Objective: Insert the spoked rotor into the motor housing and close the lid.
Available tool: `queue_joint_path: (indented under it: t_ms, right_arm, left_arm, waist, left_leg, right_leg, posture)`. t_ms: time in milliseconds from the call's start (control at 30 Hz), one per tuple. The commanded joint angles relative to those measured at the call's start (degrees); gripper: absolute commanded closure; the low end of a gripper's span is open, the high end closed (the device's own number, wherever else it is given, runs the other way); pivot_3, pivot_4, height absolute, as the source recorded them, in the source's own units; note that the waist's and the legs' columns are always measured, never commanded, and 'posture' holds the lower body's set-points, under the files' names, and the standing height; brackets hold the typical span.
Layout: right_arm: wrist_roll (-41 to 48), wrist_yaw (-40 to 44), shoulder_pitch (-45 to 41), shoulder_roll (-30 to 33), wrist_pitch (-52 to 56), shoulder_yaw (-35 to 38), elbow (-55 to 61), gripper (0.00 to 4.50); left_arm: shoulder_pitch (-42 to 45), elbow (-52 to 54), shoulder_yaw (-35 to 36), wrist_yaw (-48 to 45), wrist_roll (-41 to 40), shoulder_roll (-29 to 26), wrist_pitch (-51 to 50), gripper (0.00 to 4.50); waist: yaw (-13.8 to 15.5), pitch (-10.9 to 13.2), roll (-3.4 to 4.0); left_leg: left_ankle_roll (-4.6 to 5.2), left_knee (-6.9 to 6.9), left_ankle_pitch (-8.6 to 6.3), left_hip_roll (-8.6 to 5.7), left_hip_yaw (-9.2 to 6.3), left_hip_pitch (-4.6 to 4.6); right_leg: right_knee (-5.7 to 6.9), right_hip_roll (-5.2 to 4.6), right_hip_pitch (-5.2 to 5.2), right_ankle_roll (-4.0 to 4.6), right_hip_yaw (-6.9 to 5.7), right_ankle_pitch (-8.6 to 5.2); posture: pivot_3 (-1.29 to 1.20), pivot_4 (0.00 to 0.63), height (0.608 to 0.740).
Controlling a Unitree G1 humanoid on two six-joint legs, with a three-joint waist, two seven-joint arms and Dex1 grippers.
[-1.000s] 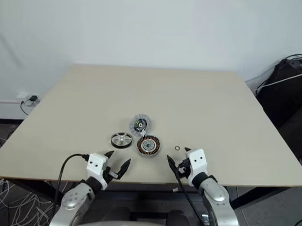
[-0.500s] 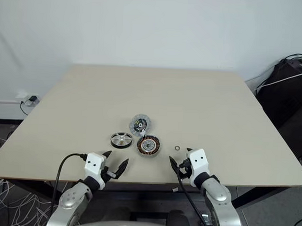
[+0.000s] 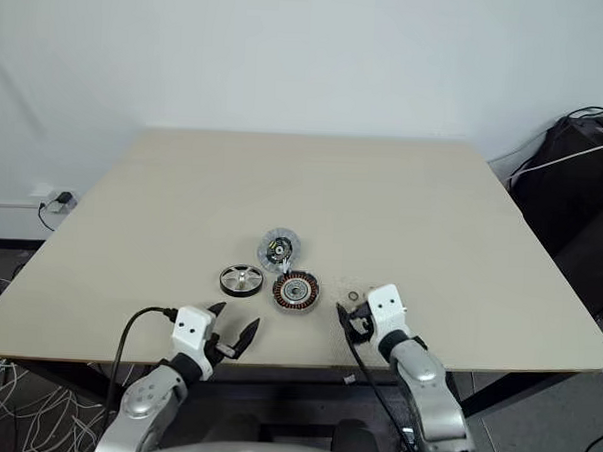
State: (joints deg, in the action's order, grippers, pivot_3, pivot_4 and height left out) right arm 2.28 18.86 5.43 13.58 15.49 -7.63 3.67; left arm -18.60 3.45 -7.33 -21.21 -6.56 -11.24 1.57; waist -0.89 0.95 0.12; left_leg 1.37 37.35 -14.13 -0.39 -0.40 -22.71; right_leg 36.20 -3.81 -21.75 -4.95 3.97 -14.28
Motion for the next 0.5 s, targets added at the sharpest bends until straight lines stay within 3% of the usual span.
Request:
queue_joint_path:
  t_ms: [33, 500]
  right_arm:
    - [-1.3, -0.8, -4.3, -0.4, -0.6, 0.1, -3.5, 0.04]
    - [-1.7, -2.8, -12.8, -2.7, -1.3, 1.8, -17.2, 0.04]
  left_arm:
    - [1.1, 2.6, -0.2, 0.4, 0.6, 0.2, 0.7, 0.00]
    - [0.8, 3.0, -0.1, 1.0, 0.7, 0.4, 0.7, 0.00]
  waist:
    - [0.1, 0.0, -0.01]
    - [-0.5, 0.0, 0.03]
  left_leg:
    - [0.00, -0.01, 0.00, -0.01, 0.00, -0.01]
    - [0.26, -0.05, 0.16, -0.03, 0.01, 0.01]
  right_leg:
    - [-0.01, 0.00, 0.00, 0.00, 0.00, 0.00]
    - [-0.04, 0.07, 0.01, 0.00, 0.01, 0.01]
  posture:
    - [0.00, 0.000, 0.740]
    - [0.00, 0.000, 0.740]
